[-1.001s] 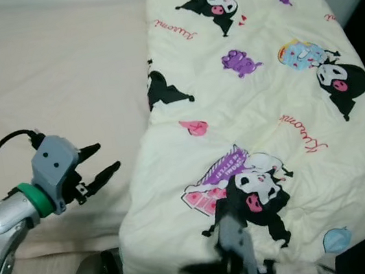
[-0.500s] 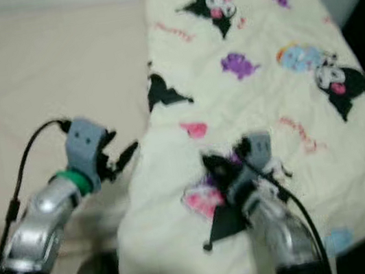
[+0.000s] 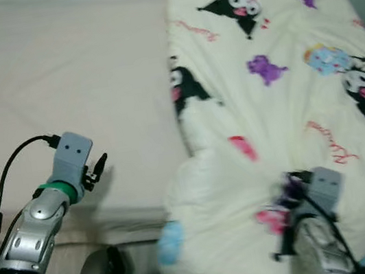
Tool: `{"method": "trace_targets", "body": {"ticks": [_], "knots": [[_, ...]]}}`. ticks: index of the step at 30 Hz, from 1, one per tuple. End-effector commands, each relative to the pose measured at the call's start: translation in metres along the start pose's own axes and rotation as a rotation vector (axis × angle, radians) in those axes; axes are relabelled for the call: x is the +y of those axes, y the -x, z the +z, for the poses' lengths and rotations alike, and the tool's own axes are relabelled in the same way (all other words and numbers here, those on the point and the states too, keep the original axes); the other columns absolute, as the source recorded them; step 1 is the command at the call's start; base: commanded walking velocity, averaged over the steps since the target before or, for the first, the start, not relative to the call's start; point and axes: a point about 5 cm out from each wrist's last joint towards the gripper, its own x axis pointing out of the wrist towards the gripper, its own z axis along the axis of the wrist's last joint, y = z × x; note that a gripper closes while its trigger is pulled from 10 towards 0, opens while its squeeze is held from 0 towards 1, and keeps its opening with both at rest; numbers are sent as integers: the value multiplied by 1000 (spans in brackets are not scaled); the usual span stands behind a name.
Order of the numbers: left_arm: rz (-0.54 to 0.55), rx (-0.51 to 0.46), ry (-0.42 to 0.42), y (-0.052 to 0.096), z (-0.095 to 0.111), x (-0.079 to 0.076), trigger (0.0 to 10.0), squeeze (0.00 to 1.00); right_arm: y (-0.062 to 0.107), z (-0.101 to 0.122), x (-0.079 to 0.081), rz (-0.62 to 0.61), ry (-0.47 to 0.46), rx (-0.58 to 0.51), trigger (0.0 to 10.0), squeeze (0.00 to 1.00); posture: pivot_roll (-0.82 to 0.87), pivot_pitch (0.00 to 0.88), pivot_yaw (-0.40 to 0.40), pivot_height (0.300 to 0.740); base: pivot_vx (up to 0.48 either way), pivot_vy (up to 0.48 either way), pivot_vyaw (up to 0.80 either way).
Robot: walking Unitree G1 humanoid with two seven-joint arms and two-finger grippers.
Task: Clean up the room
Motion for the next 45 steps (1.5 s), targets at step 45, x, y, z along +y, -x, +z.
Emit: {"method": "trace_targets", "body": {"ticks": [45], "knots": [[-98, -41, -29, 1, 1, -25, 10000, 0, -5, 61, -48, -316, 232, -447, 10000, 0, -96, 177, 74, 586, 0, 0, 0]]}}
